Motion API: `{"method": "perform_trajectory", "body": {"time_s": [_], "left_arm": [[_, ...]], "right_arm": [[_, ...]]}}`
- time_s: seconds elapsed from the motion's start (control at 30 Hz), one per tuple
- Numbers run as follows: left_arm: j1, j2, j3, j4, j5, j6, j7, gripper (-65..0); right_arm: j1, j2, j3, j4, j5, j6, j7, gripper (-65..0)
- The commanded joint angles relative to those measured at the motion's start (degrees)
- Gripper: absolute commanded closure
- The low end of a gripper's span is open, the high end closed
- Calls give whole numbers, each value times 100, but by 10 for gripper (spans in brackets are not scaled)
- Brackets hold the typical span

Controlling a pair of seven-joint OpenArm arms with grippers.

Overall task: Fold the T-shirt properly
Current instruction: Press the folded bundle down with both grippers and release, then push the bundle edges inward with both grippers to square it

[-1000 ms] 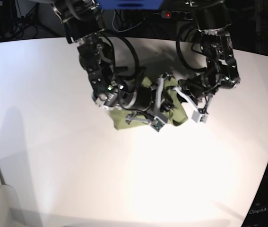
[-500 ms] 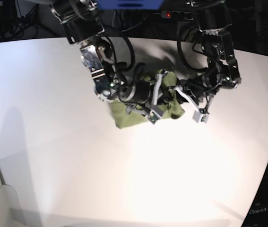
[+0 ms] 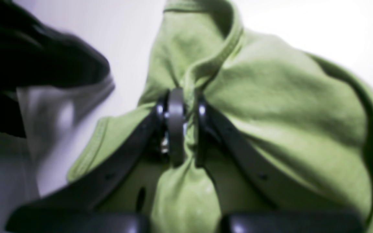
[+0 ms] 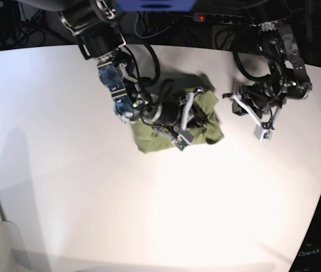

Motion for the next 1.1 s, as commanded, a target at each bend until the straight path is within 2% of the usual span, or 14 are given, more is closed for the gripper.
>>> {"method": "perform_trajectory", "body": {"time_s": [0.0,0.13,0.27,0.33,0.43,0.53,0.67,0.8,1.07], "left_arm": [[-70,-27,14,213,-219,-28,-16,-28],[-176,0,14,309,-693,34,10,-28],[-369,44,32,283,-773,42,10,-28],[-343,70,41,283,-755,42,10,-28],[-325,26,23,230,-755,42,10,-28],[-281,9,23,81,-755,7,-16,-28],[-211,-44,14,-25,-773,-2,-25,-28],[-105,-53,14,37,-790,-2,19,-28],[308,-79,348,46,-799,-19,19,-28]], "right_arm": [[67,-53,-19,32,-38,44,-46,-12],[58,-53,-19,32,-38,44,-46,-15],[58,-35,-19,199,-38,44,-90,-16],[6,79,-19,515,-38,44,-108,-23],[-100,176,-10,999,-38,18,-117,-103],[-179,273,-10,1465,-30,18,-117,-210],[-452,378,-10,2124,-38,18,-117,-281],[-636,466,-10,2625,-38,26,-117,-276],[-601,1327,263,3346,-12,18,-248,-271]]}}
